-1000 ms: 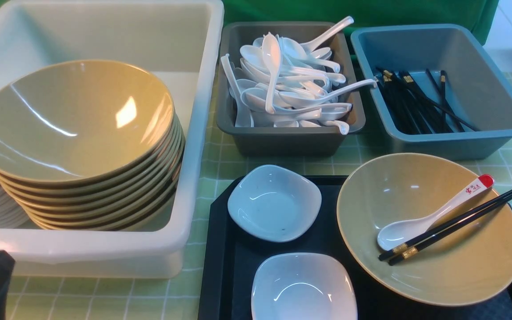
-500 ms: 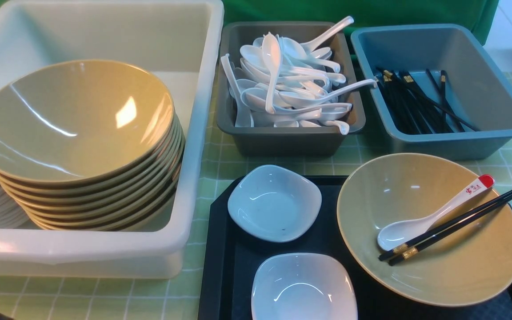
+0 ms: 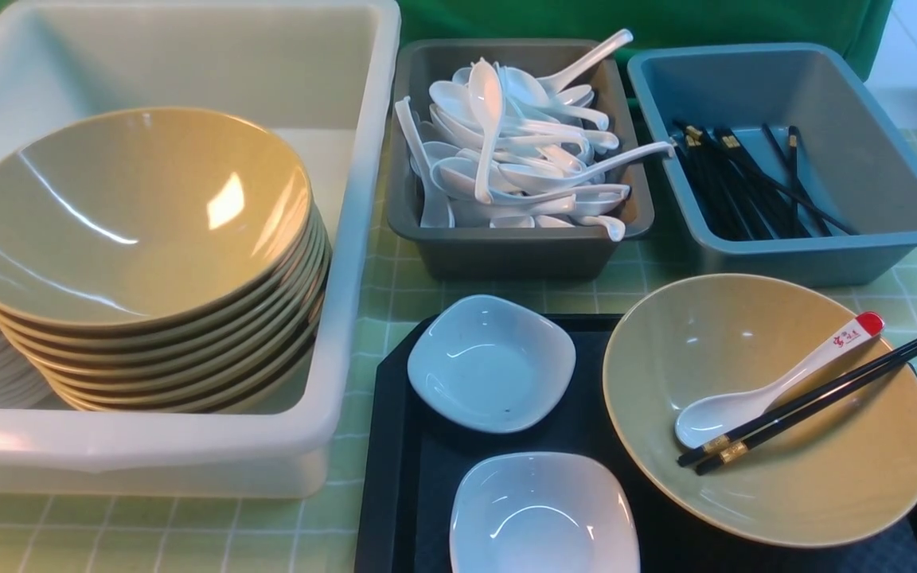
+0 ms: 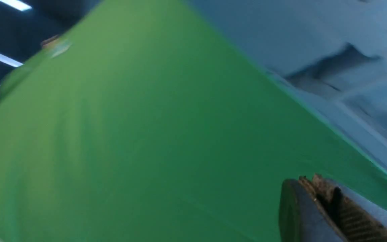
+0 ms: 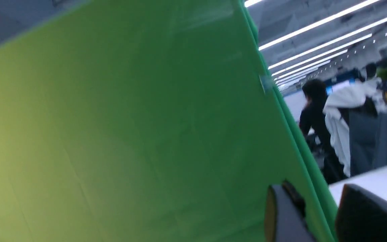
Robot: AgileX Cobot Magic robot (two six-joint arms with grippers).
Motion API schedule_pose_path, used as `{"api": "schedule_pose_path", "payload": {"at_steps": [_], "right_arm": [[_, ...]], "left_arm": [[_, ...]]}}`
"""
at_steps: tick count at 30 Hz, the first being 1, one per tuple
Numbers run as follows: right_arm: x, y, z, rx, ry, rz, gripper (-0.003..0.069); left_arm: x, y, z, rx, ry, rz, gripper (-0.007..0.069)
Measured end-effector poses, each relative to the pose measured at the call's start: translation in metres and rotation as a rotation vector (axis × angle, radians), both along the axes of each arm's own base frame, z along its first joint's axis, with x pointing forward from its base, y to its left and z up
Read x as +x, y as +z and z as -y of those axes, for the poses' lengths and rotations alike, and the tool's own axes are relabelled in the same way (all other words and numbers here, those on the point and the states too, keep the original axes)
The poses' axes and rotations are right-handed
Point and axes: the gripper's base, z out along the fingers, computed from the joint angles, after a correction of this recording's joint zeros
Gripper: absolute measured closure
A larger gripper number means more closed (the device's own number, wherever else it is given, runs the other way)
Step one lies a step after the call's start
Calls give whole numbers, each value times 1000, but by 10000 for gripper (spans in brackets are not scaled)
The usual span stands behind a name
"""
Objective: On green table put chopsticks spoon bowls plates into blue grey white boxes.
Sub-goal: 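Move the grippers toward the tableware on the black tray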
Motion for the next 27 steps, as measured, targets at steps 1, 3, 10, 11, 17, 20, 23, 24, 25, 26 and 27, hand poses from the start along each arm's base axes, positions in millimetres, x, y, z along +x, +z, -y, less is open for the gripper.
{"api": "schedule_pose_path", "payload": {"at_steps": [1, 3, 10, 11, 17, 20, 23, 24, 25, 26, 27], "right_arm": [[1, 15, 0, -25, -14, -36, 419], [6, 30, 1, -76, -35, -125, 419], [71, 30, 6, -370, -60, -581, 419], [80, 25, 6, -388, -53, -624, 419], [121, -13, -1, -529, 117, -904, 419], [131, -24, -15, -720, 288, -985, 419], [141, -29, -29, -903, 457, -1045, 419], [148, -34, -39, -1050, 571, -1069, 418], [152, -35, -43, -1128, 612, -1074, 416], [157, -38, -48, -1230, 655, -1081, 410], [161, -42, -52, -1310, 683, -1086, 404]], "left_arm": [[2, 15, 2, 43, 7, -34, 626], [6, 33, 3, 92, 17, -93, 626], [85, 26, 3, 210, 19, -743, 626], [92, 20, 3, 214, 14, -809, 626], [122, -22, 16, 199, -126, -1091, 626], [125, -31, 31, 269, -255, -1154, 626], [125, -37, 49, 367, -399, -1179, 626], [124, -40, 61, 447, -511, -1173, 626], [123, -41, 66, 479, -554, -1170, 626], [121, -41, 73, 523, -614, -1155, 626], [119, -41, 78, 561, -667, -1137, 626]]}}
